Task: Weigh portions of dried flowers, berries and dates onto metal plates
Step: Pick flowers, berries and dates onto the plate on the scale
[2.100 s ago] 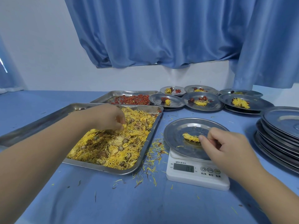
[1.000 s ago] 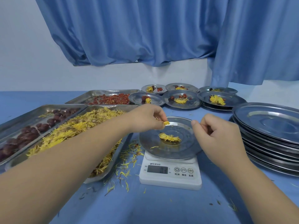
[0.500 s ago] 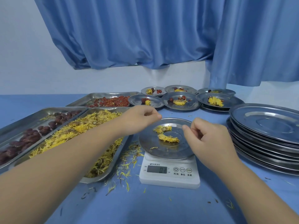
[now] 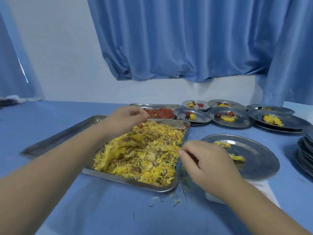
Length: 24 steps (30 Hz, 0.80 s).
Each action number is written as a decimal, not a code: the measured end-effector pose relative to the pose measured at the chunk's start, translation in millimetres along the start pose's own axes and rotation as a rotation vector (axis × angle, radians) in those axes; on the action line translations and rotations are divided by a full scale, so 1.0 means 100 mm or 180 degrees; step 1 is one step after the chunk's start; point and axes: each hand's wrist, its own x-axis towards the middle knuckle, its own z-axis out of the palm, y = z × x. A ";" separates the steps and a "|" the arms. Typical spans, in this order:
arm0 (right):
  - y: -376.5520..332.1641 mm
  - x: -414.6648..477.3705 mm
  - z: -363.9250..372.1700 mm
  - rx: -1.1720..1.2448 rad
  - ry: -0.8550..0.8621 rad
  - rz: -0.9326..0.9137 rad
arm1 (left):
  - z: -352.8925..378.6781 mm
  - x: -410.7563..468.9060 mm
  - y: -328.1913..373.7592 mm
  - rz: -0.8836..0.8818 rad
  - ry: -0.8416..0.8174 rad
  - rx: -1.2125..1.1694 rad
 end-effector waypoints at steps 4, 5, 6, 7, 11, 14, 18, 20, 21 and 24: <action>-0.21 0.22 0.34 -0.0066 -0.0081 -0.0012 | -0.61 0.01 -0.49 -0.0358 0.0501 -0.0167; -0.22 0.24 0.41 -0.0047 -0.0079 0.0006 | -0.72 0.01 -0.66 -0.0486 0.0597 -0.0180; -0.23 0.24 0.47 -0.0015 -0.0085 0.0028 | -0.80 0.00 -0.83 -0.0619 0.0660 -0.0163; -0.23 0.23 0.51 0.0022 -0.0100 0.0052 | -0.85 -0.02 -1.00 -0.0750 0.0675 -0.0105; -0.22 0.18 0.59 0.0095 -0.0033 0.0023 | -0.85 -0.03 -1.62 -0.1062 0.0495 0.0462; -0.23 0.18 0.61 0.0122 -0.0063 0.0045 | -0.74 0.07 -1.85 -0.1059 0.0221 0.1160; -0.24 0.18 0.62 0.0154 -0.0017 -0.0023 | -0.63 0.25 -1.96 -0.1031 -0.0138 0.1886; -0.22 0.18 0.62 0.0192 0.0099 -0.0059 | -0.60 0.34 -1.99 -0.1039 -0.0279 0.2193; -0.21 0.18 0.62 0.0212 0.0160 -0.0063 | -0.59 0.37 -2.01 -0.1078 -0.0349 0.2290; -0.18 0.18 0.62 0.0229 0.0271 -0.0072 | -0.56 0.39 -2.07 -0.1176 -0.0449 0.2373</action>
